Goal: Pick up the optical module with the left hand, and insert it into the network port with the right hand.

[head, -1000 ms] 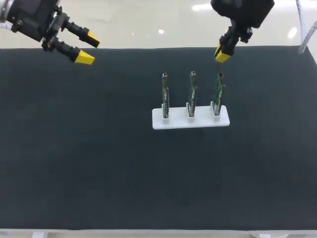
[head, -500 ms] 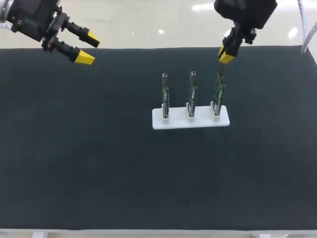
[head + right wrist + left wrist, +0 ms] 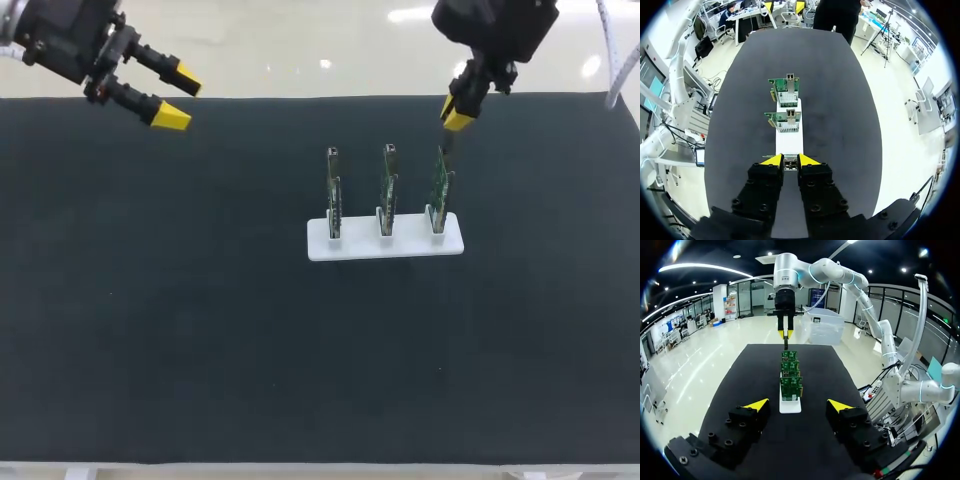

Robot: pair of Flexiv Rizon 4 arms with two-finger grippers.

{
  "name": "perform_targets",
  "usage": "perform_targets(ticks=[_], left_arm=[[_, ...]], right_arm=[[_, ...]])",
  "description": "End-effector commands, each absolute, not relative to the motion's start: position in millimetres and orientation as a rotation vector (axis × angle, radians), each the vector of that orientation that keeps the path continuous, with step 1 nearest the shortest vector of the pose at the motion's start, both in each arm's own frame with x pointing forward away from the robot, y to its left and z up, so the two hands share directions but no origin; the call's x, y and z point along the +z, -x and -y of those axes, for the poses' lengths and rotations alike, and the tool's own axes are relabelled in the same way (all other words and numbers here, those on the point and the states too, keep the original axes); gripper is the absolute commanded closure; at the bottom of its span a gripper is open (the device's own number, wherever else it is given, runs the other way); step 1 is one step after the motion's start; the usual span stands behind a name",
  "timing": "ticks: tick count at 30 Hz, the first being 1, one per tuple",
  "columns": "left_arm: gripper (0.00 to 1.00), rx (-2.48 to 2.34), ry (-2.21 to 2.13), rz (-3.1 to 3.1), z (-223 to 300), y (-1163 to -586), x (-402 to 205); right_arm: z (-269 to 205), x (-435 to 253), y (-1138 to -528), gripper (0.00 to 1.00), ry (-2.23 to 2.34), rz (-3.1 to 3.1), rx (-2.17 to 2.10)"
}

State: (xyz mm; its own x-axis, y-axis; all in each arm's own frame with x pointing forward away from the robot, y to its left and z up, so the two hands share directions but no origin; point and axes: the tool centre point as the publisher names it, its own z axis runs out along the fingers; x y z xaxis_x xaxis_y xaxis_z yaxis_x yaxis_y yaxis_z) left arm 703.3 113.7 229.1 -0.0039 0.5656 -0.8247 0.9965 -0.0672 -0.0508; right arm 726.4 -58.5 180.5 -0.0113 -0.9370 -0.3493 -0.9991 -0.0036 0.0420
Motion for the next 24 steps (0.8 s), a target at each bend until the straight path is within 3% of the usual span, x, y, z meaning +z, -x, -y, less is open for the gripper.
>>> perform_targets(ticks=[1,24], left_arm=[[0.00,-0.944,-1.693,-1.626,-113.4,-703.9,229.3],[0.00,-0.944,-1.693,-1.626,-113.4,-703.9,229.3]], right_arm=[[57.8,178.2,-728.8,1.00,2.042,-2.041,0.416],[52.2,181.1,-733.7,1.00,2.029,-2.039,0.418]])
